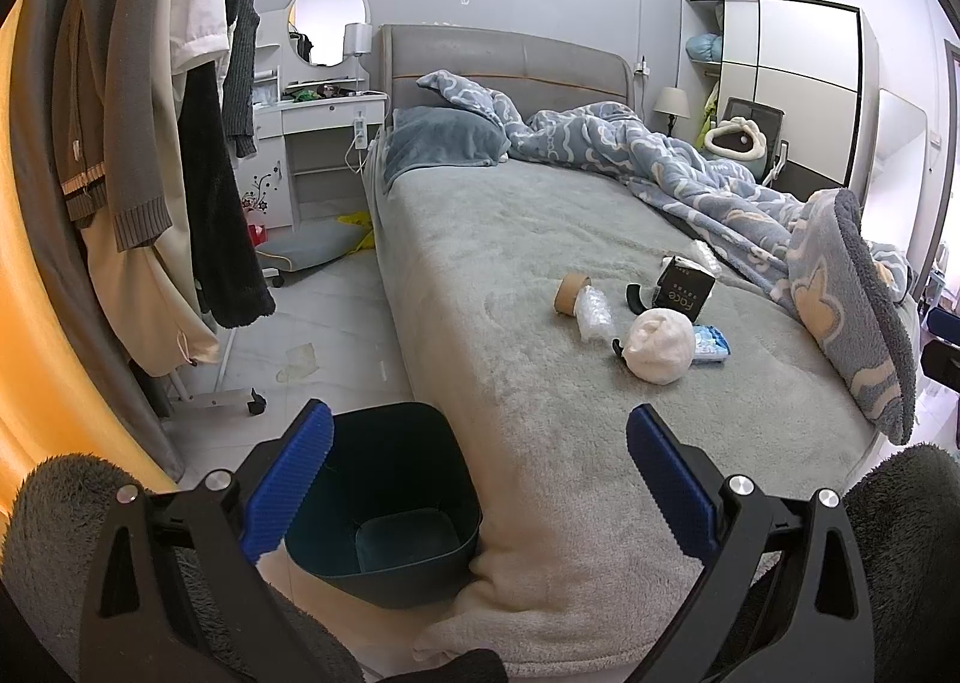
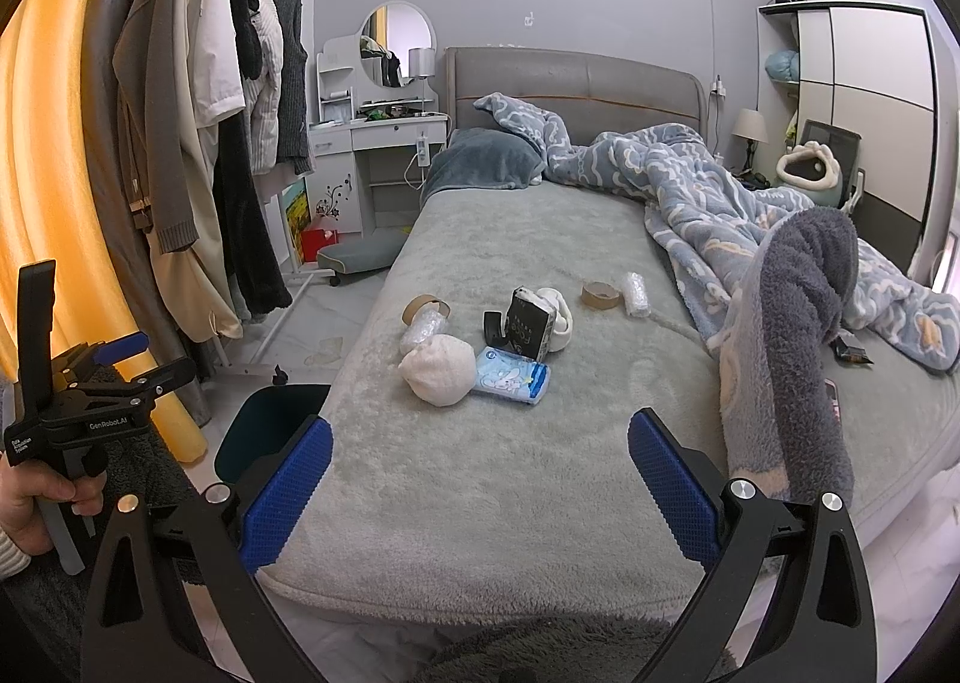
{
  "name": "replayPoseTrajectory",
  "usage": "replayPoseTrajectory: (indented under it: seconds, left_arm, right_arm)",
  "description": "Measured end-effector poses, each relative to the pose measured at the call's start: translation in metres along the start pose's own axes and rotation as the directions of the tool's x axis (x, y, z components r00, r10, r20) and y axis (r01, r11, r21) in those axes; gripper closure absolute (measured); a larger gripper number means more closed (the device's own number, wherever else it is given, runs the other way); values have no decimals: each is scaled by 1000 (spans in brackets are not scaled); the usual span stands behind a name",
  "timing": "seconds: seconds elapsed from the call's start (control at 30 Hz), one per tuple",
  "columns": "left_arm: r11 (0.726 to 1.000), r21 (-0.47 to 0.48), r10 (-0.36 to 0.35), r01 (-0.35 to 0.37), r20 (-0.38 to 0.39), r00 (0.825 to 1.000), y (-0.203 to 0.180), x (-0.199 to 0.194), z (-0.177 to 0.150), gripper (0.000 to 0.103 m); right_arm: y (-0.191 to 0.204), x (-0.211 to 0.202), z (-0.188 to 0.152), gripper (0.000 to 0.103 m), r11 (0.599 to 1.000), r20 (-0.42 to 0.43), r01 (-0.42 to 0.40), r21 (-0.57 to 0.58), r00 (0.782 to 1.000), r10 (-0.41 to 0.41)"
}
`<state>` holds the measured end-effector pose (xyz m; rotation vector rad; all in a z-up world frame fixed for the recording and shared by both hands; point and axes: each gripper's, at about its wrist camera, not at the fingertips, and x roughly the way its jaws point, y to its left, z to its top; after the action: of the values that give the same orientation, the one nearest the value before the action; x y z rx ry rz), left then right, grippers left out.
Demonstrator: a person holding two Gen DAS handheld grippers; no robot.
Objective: Collect trash
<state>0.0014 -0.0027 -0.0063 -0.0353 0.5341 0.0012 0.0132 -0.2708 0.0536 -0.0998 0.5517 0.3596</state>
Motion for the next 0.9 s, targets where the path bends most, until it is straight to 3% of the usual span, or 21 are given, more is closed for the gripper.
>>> replayPoseTrajectory:
  seconds: [0.63, 0.9]
  left_arm:
    - [1000, 0, -3, 3, -3, 1000, 0, 0, 0, 3]
    - [1000, 12, -24, 24, 1, 1000, -12, 1, -18, 3]
  right_arm:
    - [-12, 5, -16, 3, 1000, 9, -2, 19, 1000, 2]
    - [-7, 1, -1, 3, 1000, -9, -22, 13, 1000, 23]
